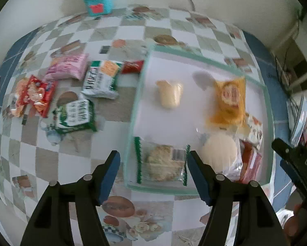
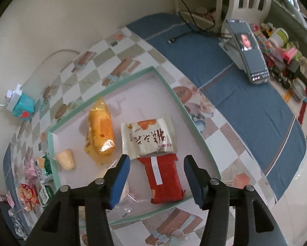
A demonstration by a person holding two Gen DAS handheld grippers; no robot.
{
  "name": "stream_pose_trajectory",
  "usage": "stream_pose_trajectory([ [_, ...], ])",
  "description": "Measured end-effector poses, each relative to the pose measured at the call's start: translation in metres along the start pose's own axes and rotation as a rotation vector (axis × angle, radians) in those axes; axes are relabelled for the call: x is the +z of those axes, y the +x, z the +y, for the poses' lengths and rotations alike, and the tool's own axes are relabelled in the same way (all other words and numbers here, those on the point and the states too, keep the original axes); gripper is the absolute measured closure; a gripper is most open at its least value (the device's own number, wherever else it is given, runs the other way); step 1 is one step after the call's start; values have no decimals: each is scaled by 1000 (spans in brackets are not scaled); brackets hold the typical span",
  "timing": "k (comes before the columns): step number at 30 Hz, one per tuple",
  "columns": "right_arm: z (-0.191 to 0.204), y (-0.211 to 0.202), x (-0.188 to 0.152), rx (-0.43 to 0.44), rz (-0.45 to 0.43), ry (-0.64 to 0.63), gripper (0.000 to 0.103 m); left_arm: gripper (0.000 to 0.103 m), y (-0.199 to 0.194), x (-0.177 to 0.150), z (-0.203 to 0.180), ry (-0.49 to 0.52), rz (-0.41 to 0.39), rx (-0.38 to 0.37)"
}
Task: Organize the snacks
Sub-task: 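Move the left tool to the red snack bag while the right tool approaches the green-white biscuit bag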
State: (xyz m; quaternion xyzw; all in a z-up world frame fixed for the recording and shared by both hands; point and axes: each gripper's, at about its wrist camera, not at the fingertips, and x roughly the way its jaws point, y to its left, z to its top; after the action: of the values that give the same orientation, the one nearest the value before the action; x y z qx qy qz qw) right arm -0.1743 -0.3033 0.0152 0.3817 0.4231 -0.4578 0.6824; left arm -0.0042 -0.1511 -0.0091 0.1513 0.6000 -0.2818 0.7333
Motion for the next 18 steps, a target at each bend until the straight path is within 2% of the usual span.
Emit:
stream_pose_trajectory([
  [2,2,-2,1,7,-12,0,33,18,-6,6,11,-38,-18,5],
  [8,9,-3,-1,33,-31,-19,16,17,-20,23,56,-180,-50,14],
  [10,11,-3,-2,49,-40,-24,2,17,-23,24,76,-242,-67,35],
  [14,18,-2,-3,71,-41,-41,0,16,-29,23,119,-367,-93,76],
  [18,26,0,-7,58,-34,-63,0,16,-32,17,158,-482,-107,105],
])
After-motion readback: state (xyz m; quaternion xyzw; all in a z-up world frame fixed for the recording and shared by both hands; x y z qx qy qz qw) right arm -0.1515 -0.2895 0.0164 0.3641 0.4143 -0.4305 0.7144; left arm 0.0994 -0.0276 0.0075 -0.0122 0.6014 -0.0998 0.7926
